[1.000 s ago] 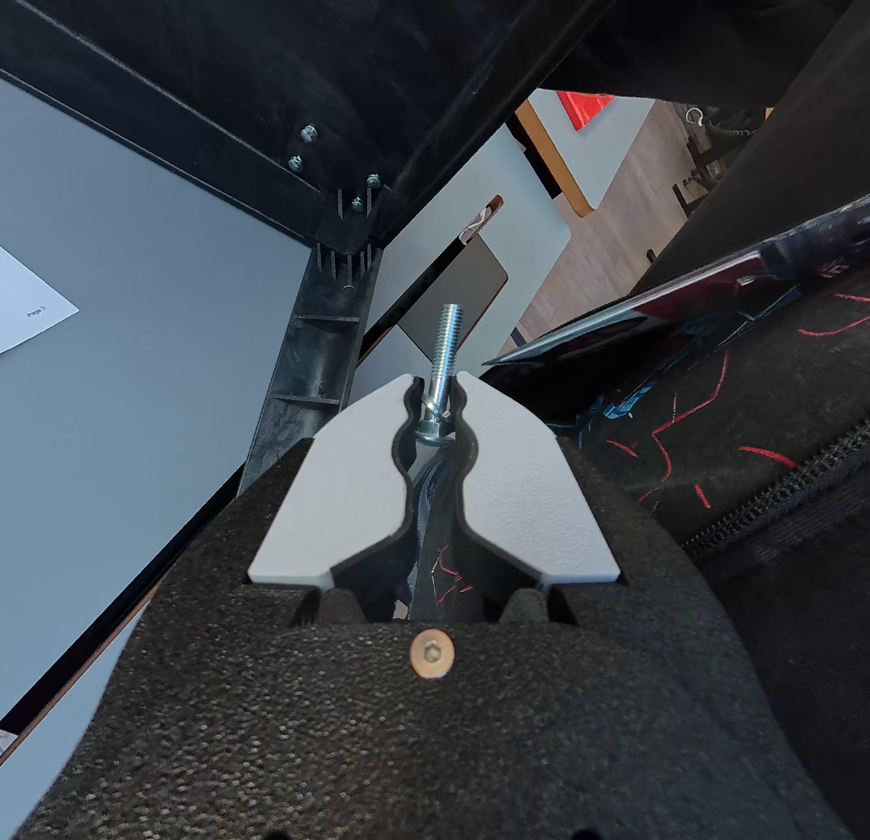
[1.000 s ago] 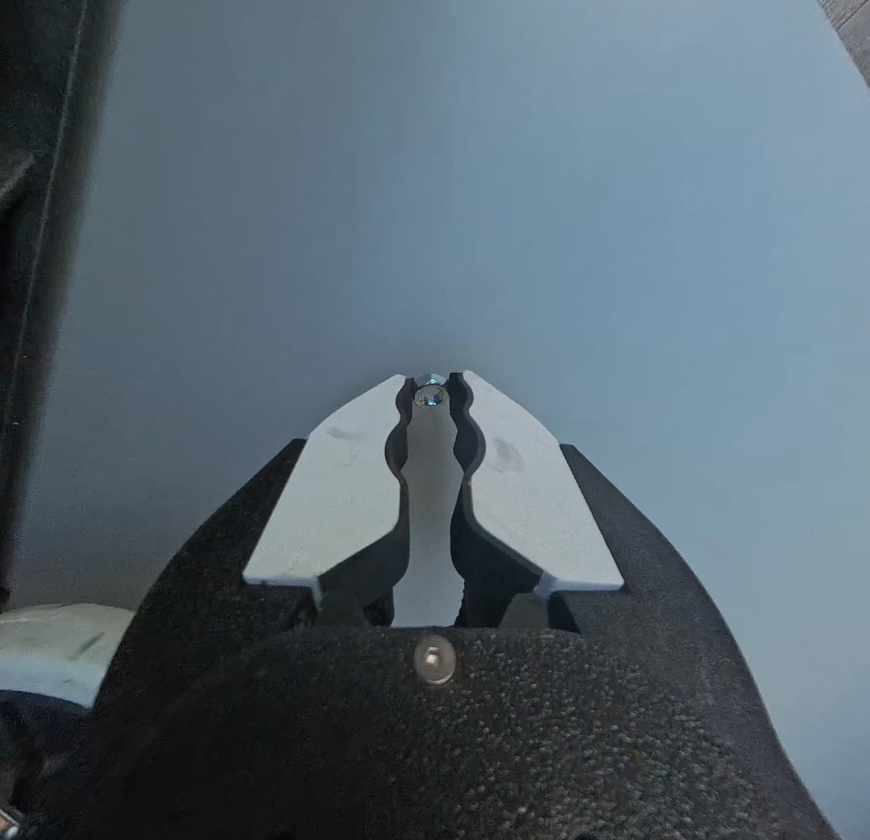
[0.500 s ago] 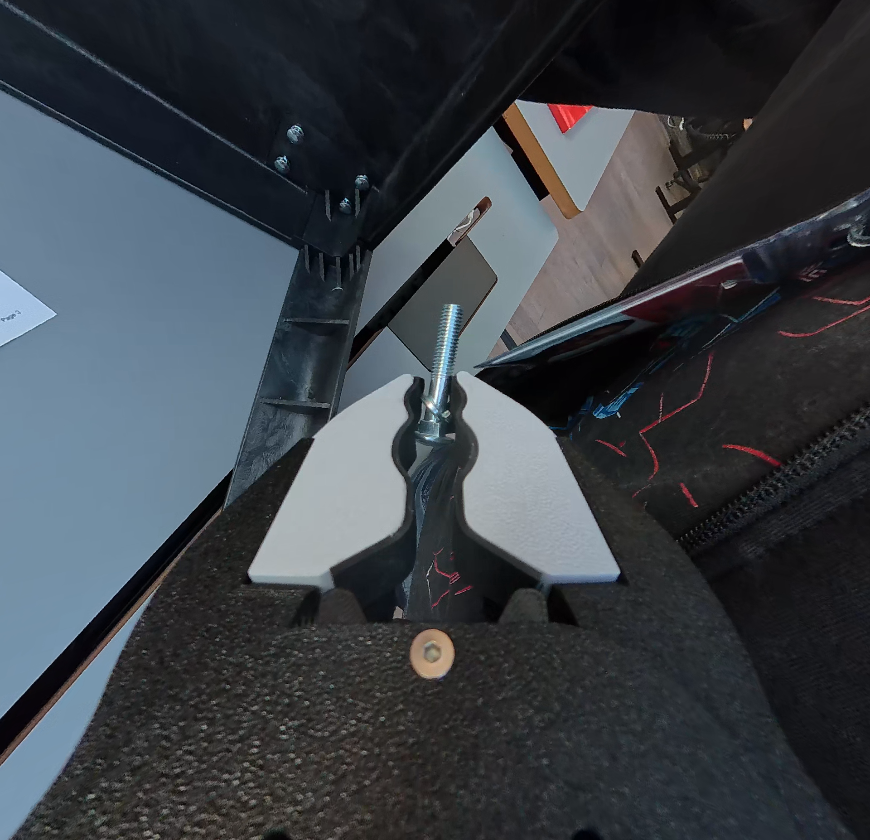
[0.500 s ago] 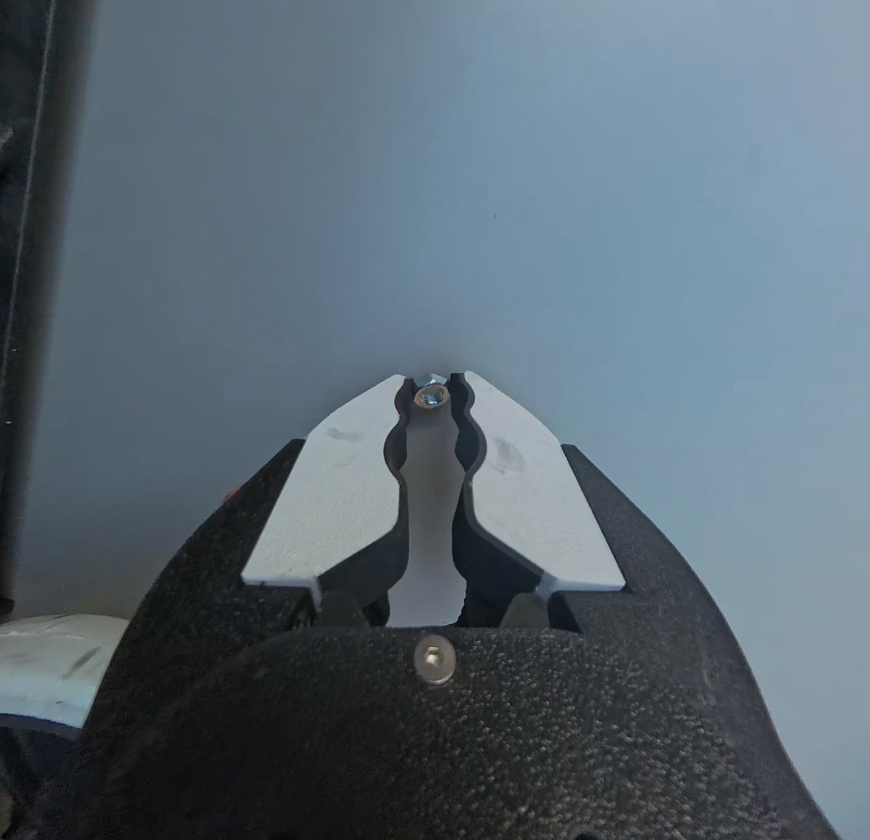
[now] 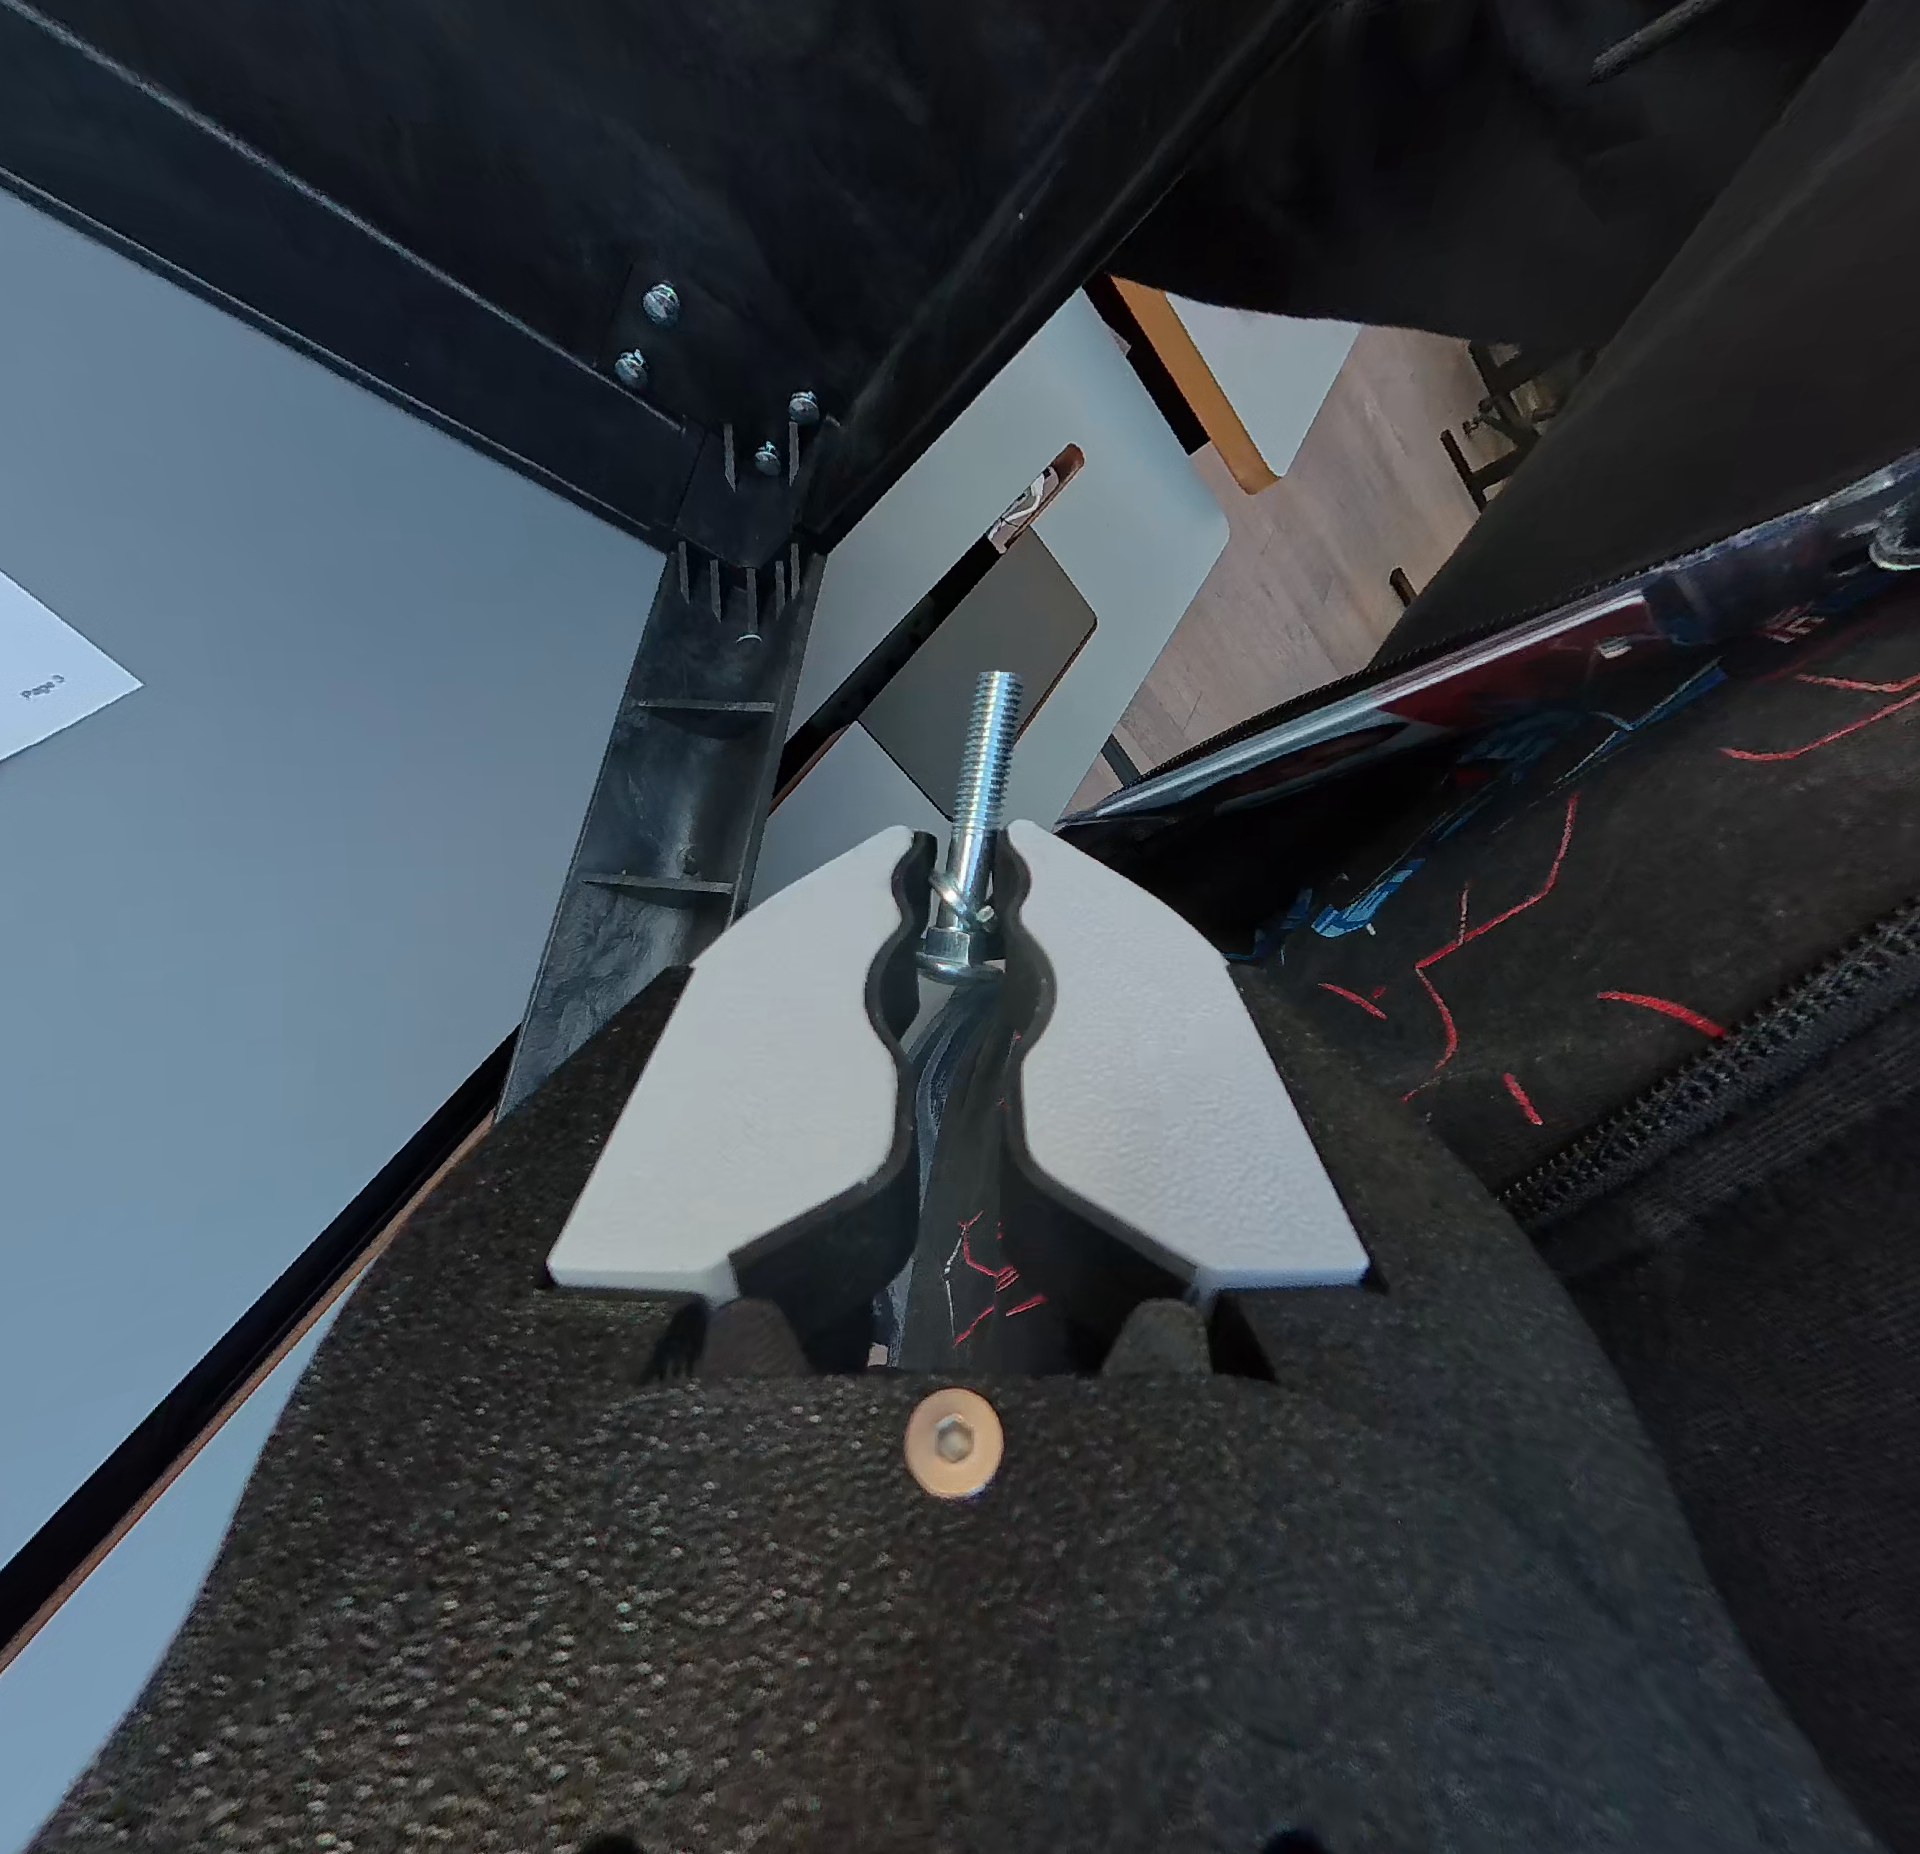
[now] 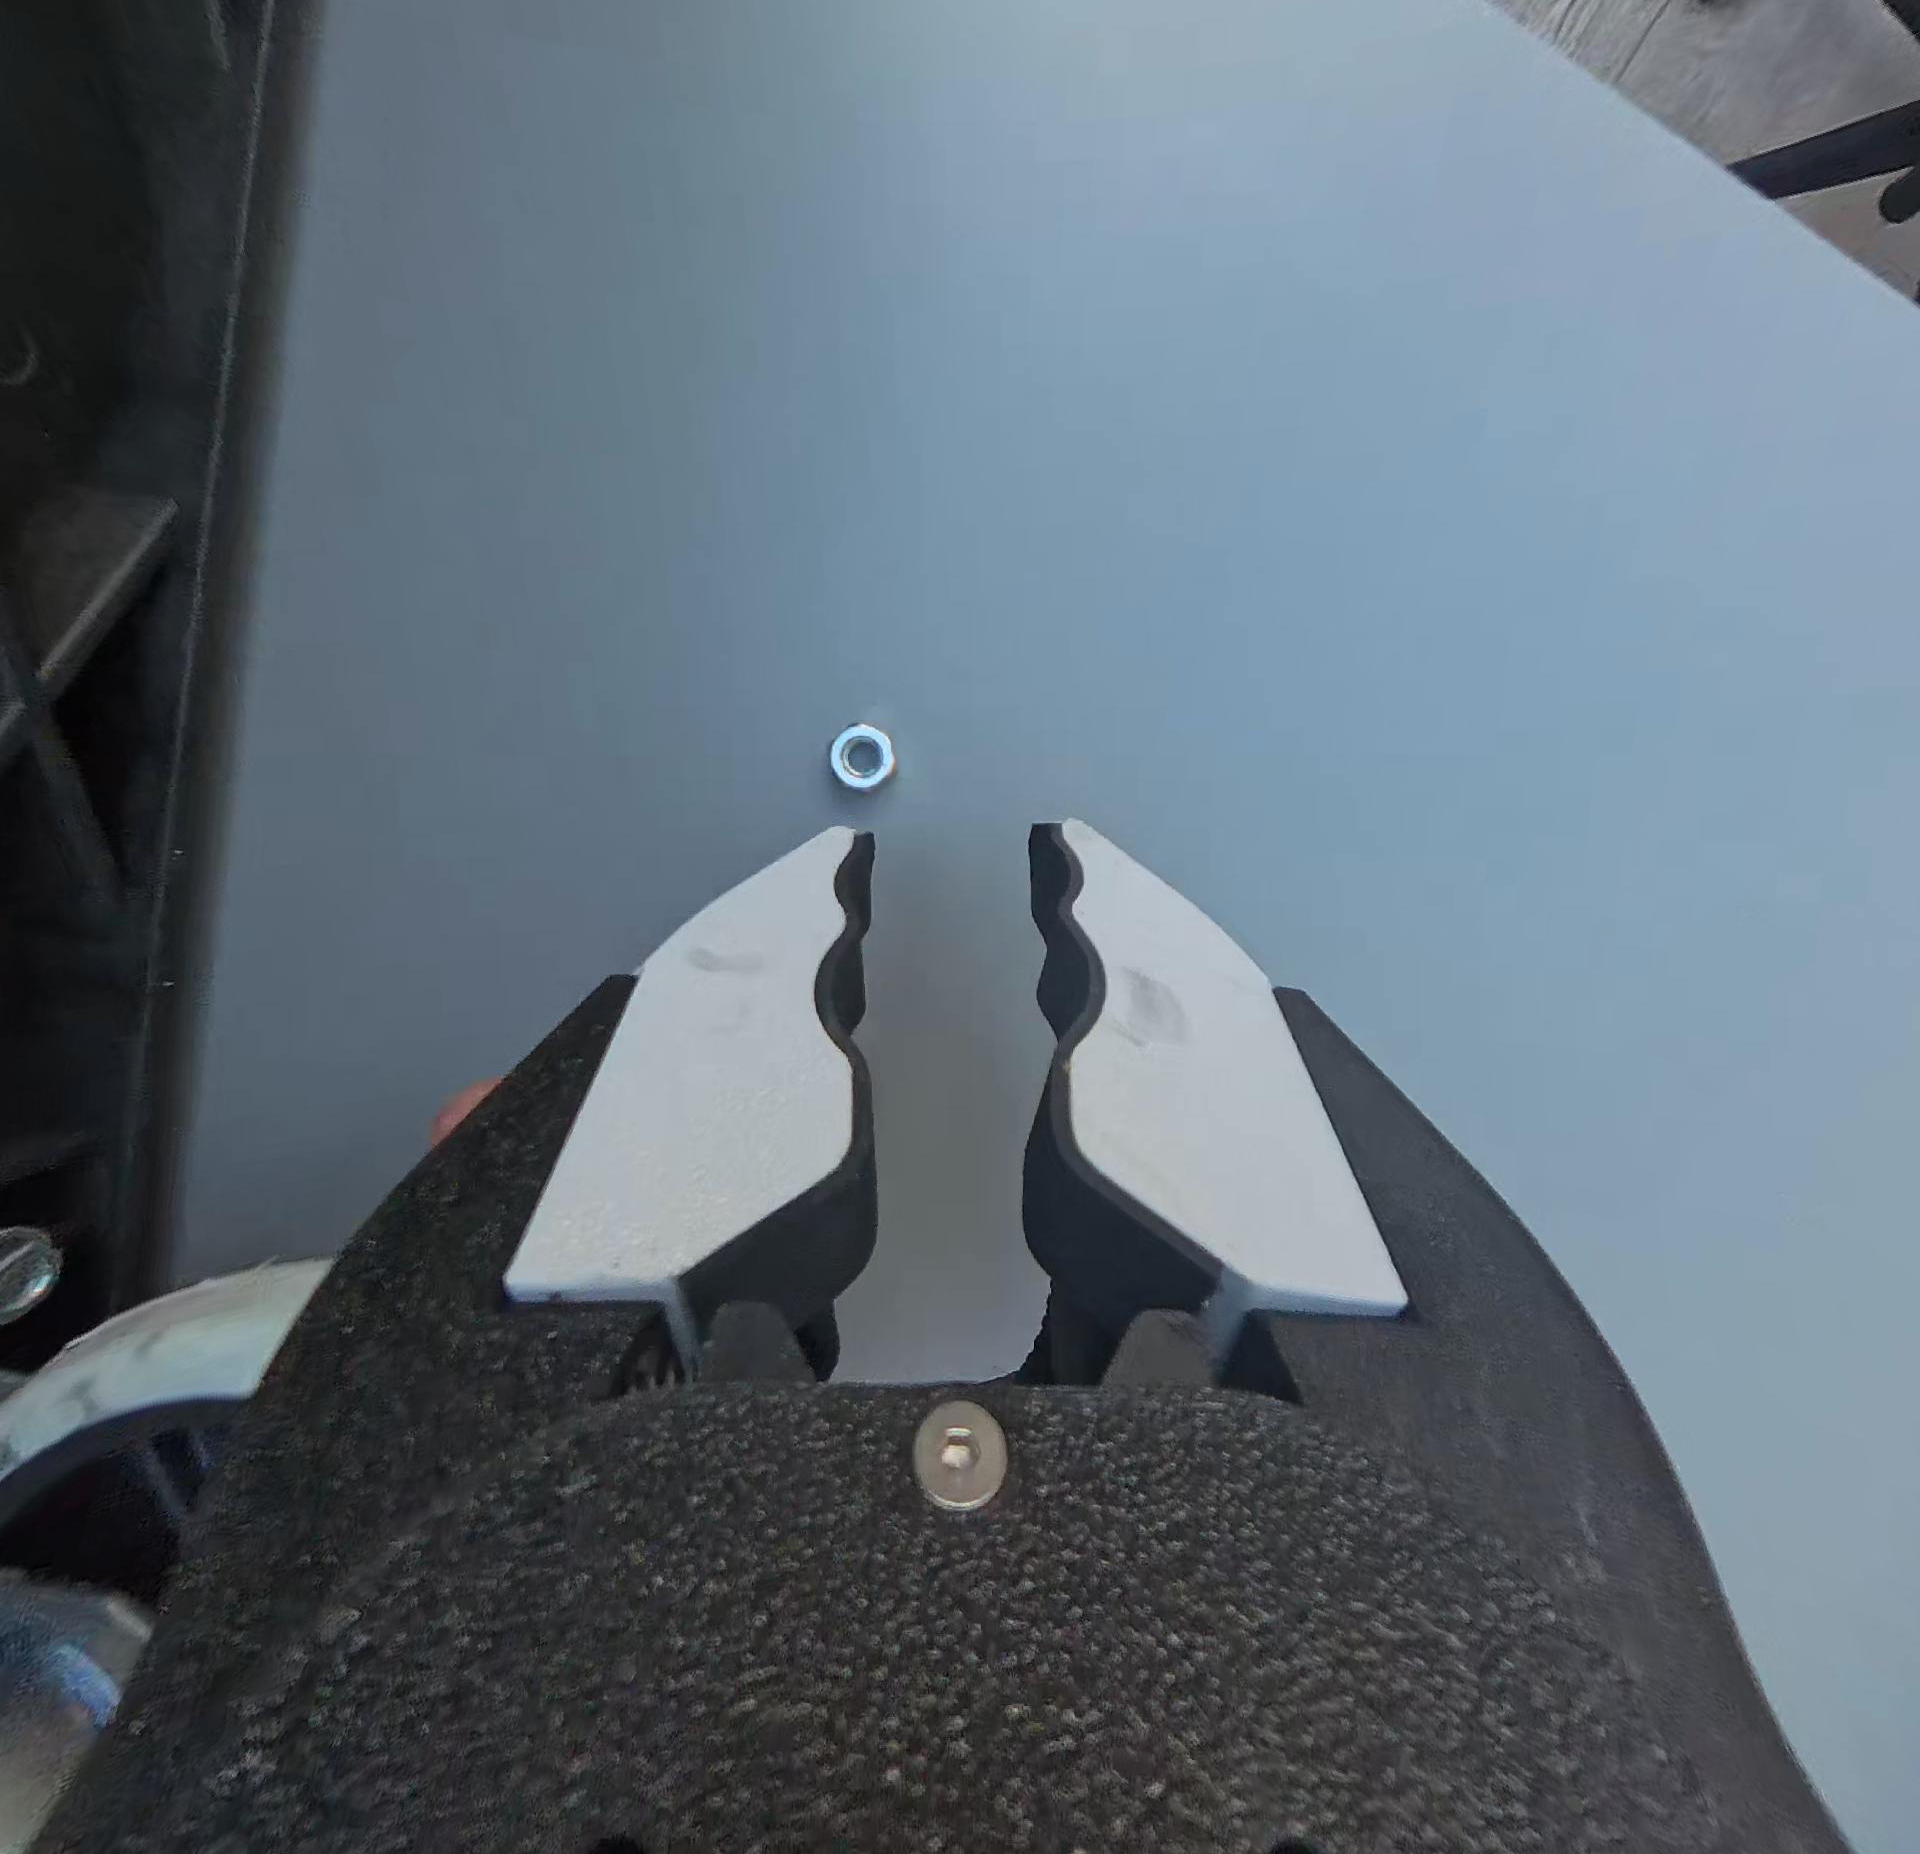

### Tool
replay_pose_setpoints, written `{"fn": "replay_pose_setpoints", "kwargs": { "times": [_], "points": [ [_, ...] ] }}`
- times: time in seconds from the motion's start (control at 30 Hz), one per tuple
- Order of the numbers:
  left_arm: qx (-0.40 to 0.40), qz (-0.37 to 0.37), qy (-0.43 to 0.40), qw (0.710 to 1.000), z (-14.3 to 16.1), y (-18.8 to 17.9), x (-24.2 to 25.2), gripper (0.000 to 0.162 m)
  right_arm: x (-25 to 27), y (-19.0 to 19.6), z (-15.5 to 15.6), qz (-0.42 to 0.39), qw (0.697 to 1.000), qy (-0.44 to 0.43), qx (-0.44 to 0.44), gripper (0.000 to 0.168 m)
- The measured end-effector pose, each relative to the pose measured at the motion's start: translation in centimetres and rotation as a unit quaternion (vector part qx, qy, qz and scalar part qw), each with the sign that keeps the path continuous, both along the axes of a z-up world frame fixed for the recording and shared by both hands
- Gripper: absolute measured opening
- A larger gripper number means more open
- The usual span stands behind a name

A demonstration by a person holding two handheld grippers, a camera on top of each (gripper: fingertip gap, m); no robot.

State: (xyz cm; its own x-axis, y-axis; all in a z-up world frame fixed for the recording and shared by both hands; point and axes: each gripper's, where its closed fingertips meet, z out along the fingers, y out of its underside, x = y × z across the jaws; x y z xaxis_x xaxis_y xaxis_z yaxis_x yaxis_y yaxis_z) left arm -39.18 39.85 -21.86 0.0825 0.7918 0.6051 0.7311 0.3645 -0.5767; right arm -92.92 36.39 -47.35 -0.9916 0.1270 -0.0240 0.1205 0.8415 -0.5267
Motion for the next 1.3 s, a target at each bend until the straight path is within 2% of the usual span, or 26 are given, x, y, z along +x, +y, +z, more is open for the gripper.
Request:
{"fn": "replay_pose_setpoints", "kwargs": {
  "times": [0.13,0.27,0.43,0.53,0.6,0.73,0.8,0.97,1.07,1.17,1.3],
  "points": [
    [0.000,0.004,0.004,1.000,-0.1,-0.3,0.2,0.011,1.0,5.0,3.0,-0.062,0.997,-0.015,-0.047,0.029],
    [0.002,0.005,0.007,1.000,-0.7,-0.4,0.0,0.011,5.2,12.6,5.9,-0.137,0.984,-0.045,-0.106,0.025],
    [0.005,-0.017,0.017,1.000,-1.6,-0.1,-0.7,0.011,14.5,21.7,8.7,-0.169,0.974,-0.056,-0.141,0.022],
    [0.005,-0.028,0.025,0.999,-2.0,0.1,-1.2,0.011,20.8,24.6,10.8,-0.152,0.974,-0.065,-0.156,0.022],
    [-0.004,-0.034,0.029,0.999,-2.2,0.2,-1.4,0.011,24.9,25.1,12.9,-0.132,0.973,-0.069,-0.179,0.021],
    [-0.061,-0.018,0.055,0.996,-1.5,-0.9,-2.1,0.011,32.2,23.2,18.6,-0.071,0.967,-0.064,-0.237,0.019],
    [-0.093,0.009,0.093,0.991,0.2,-2.1,-3.0,0.011,35.4,20.7,21.6,-0.036,0.965,-0.048,-0.256,0.018],
    [-0.168,0.096,0.235,0.953,8.4,-5.1,-4.5,0.011,41.7,11.8,30.2,0.052,0.958,0.039,-0.281,0.018],
    [-0.199,0.125,0.302,0.924,13.6,-5.5,-3.5,0.011,44.8,7.3,36.8,0.074,0.949,0.067,-0.300,0.018],
    [-0.206,0.134,0.342,0.907,17.3,-5.0,-1.7,0.011,48.3,4.7,42.8,0.091,0.941,0.054,-0.321,0.018],
    [-0.222,0.111,0.381,0.890,20.4,-3.1,0.6,0.011,52.7,3.4,47.4,0.117,0.941,0.036,-0.316,0.018]
  ]
}}
